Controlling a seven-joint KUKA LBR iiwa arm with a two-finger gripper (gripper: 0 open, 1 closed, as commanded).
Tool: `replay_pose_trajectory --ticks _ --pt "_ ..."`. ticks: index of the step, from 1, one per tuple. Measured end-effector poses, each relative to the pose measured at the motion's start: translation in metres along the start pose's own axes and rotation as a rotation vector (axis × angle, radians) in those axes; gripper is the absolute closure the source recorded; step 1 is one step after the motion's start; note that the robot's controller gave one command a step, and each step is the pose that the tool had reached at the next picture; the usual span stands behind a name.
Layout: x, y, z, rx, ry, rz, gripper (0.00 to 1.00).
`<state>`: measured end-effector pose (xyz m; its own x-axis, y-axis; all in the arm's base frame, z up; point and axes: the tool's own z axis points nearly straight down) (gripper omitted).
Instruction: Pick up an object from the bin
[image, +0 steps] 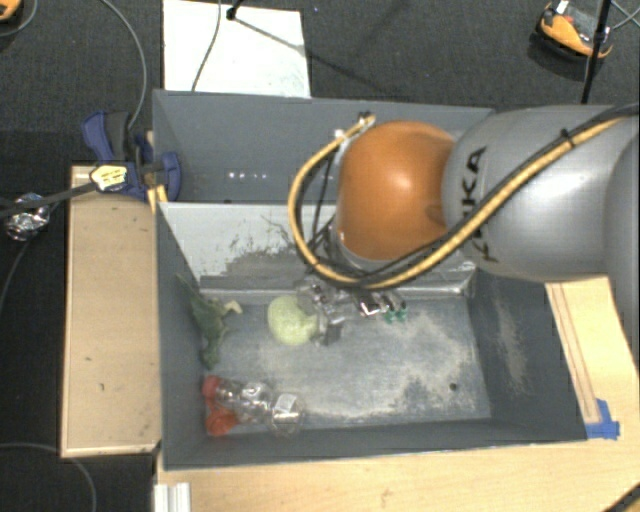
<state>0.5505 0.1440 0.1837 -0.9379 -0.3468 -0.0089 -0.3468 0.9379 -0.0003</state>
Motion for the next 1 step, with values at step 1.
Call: replay_pose_trajectory --ticks 1 --pt "-0.006 -0.0003 -0.051 0.003 -0.016 -0.04 1.0"
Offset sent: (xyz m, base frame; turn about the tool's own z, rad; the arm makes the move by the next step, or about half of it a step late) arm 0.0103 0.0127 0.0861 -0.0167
